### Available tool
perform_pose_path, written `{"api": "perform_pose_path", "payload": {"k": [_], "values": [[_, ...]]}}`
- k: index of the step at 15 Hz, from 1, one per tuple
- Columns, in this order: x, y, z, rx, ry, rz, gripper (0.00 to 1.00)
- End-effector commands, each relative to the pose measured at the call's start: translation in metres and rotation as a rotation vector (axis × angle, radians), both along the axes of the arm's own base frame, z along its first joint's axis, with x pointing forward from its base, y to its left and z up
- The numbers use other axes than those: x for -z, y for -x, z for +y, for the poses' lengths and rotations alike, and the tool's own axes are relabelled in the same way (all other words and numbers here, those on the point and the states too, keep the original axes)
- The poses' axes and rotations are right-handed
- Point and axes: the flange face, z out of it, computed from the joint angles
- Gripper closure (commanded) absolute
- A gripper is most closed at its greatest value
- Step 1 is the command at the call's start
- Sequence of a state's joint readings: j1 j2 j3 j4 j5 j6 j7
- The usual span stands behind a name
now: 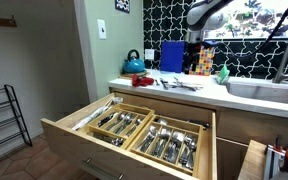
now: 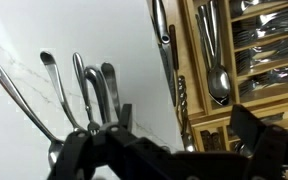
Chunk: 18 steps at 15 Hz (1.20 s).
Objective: Put one fork in the open drawer
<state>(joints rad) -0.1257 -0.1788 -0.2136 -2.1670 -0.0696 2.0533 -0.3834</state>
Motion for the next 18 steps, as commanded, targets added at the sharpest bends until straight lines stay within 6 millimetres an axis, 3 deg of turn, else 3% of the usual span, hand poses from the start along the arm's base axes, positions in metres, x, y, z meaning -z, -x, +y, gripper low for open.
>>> {"api": "perform_pose_path", "payload": {"k": [1, 3, 10, 18], "values": [[0.002, -0.002, -0.01, 0.0, 0.002, 0.005, 0.0], [0.006, -0.007, -0.022, 0.004, 0.005, 0.013, 0.0], [0.007, -0.01, -0.022, 0.002, 0.007, 0.014, 0.0], [0.072, -0.048, -0.043, -0.009, 0.0, 0.107, 0.0]]}}
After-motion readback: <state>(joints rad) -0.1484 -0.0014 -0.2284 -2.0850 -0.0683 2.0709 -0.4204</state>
